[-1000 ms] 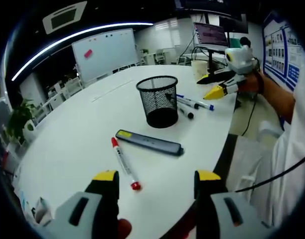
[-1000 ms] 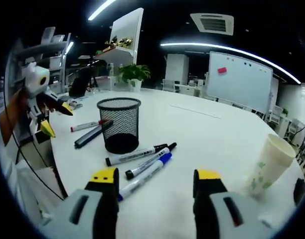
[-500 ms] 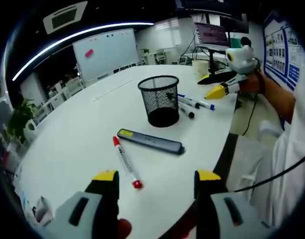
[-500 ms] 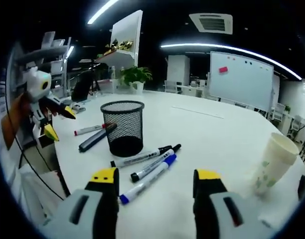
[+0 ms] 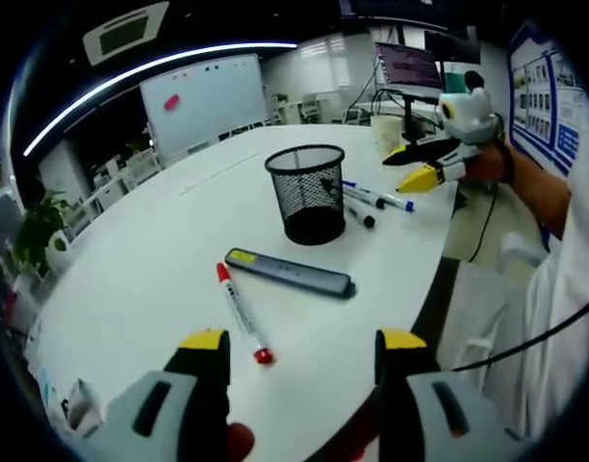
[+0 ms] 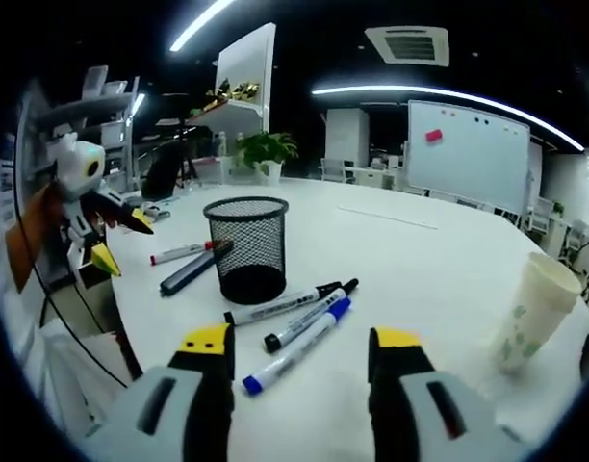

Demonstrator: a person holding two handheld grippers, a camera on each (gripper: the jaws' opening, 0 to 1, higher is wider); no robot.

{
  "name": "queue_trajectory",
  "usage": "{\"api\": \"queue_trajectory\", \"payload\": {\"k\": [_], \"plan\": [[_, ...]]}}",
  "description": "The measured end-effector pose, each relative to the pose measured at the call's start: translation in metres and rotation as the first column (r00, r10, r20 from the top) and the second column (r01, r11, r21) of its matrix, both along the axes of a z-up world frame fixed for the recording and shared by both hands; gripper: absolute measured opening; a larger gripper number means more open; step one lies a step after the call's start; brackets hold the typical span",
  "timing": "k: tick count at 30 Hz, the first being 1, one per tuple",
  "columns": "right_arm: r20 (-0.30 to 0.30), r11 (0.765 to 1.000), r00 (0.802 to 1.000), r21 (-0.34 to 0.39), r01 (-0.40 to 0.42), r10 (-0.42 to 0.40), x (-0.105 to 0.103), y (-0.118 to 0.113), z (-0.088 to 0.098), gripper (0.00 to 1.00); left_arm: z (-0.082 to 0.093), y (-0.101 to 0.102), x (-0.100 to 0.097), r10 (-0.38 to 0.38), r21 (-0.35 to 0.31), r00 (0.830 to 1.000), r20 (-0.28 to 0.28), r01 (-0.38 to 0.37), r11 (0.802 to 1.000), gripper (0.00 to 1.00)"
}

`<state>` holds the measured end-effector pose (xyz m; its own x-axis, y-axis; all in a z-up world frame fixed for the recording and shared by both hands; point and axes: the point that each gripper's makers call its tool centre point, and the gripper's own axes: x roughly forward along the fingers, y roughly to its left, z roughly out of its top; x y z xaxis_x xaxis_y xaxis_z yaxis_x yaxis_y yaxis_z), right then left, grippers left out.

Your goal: Place the scattered laser pointers and whiteboard markers into the pen holder and stack the scattered paper cups together

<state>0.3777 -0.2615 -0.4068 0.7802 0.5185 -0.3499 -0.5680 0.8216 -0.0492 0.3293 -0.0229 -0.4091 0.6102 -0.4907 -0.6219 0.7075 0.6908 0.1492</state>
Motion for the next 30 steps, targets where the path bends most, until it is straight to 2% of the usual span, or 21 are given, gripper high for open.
{"api": "queue_trajectory", "payload": {"k": [16,25,30], "plan": [[0.004,0.999,1.000,-0.035,-0.005,0.005,-0.003,0.014,-0.007,0.53,-0.001,0.004,-0.002,0.010,0.001,1.000,-0.002,-0.010,1.000,0.61],[-0.005,0.999,1.000,-0.033,0.010,-0.010,-0.003,0.013,-0.009,0.47,-0.001,0.005,-0.002,0.013,0.001,1.000,-0.003,-0.013,1.000,0.61],[0.011,1.000,1.000,-0.022,0.016,-0.016,-0.006,0.015,-0.007,0.45,-0.002,0.005,-0.002,0.013,0.001,1.000,-0.005,-0.013,1.000,0.61]]}}
